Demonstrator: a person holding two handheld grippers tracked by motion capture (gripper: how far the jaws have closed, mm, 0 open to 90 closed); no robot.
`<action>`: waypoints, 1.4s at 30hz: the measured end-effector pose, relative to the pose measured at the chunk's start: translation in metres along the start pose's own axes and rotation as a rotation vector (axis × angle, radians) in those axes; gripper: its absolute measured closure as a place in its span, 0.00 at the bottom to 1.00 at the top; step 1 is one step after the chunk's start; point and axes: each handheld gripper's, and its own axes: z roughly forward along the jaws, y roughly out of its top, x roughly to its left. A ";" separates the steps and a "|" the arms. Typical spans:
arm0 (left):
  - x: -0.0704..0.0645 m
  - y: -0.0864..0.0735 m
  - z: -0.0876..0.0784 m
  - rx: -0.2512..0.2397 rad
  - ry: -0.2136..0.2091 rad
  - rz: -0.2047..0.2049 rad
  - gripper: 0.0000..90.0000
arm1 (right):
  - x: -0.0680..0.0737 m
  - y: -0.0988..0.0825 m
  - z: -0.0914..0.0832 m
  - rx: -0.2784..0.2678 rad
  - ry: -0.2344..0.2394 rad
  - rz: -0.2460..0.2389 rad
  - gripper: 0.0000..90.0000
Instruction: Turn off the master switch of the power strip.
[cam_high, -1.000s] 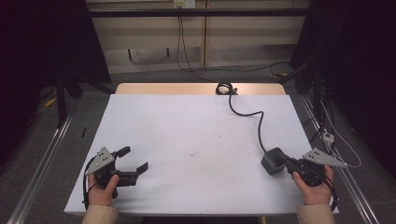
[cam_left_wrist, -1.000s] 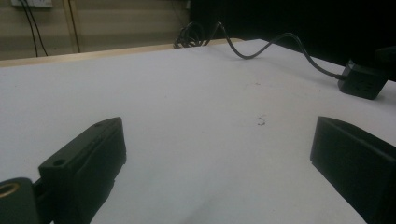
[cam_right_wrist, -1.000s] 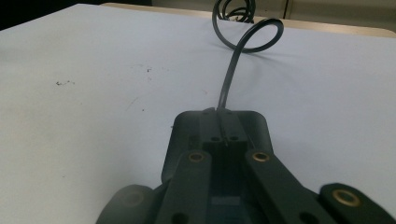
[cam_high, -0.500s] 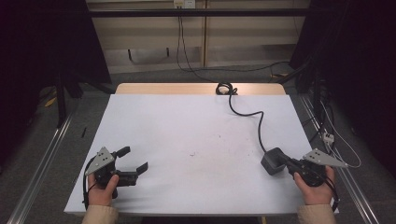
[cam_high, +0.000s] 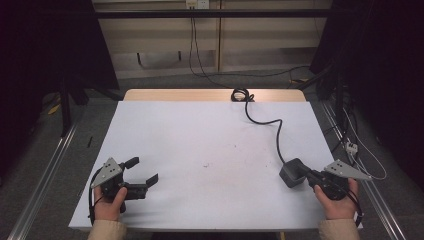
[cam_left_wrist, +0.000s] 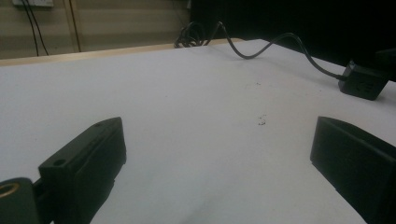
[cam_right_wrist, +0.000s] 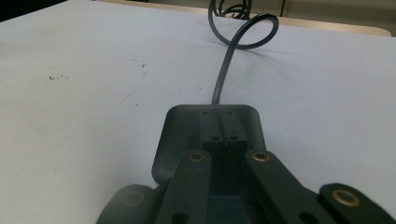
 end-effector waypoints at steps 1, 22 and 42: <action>0.000 0.000 0.000 0.000 0.000 0.001 0.04 | 0.000 0.000 0.000 0.003 -0.002 -0.004 1.00; 0.000 0.000 -0.001 -0.006 0.005 -0.003 0.04 | -0.001 -0.002 0.000 -0.005 0.001 0.027 1.00; -0.001 0.000 -0.002 -0.008 0.006 -0.004 0.04 | 0.005 -0.004 -0.001 -0.007 -0.020 -0.020 1.00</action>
